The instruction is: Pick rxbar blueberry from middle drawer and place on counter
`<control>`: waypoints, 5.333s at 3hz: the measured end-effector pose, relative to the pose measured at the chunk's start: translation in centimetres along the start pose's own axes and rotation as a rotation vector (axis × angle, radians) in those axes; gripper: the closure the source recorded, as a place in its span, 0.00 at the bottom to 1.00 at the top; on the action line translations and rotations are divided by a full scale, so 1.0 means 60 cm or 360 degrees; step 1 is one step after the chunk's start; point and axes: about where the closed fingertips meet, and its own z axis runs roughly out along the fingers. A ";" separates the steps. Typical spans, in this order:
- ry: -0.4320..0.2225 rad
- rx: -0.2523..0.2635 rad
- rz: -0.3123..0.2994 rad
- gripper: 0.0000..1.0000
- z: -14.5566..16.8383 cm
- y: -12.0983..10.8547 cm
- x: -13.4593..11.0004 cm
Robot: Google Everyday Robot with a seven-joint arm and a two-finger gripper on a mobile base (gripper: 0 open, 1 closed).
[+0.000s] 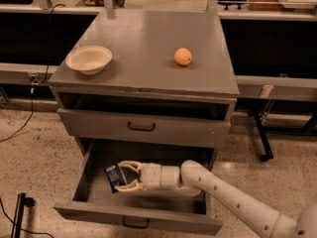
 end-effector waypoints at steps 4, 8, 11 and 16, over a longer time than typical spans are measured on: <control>0.0274 0.0019 0.0034 1.00 -0.218 0.030 -0.275; 0.0480 -0.0034 -0.0035 1.00 -0.250 -0.111 -0.431; 0.0462 -0.0131 -0.0186 1.00 -0.260 -0.249 -0.662; 0.0397 0.0435 0.0245 1.00 -0.211 -0.532 -0.517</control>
Offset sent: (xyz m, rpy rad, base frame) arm -0.0969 -0.0918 0.0813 -0.0735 0.0114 -0.0858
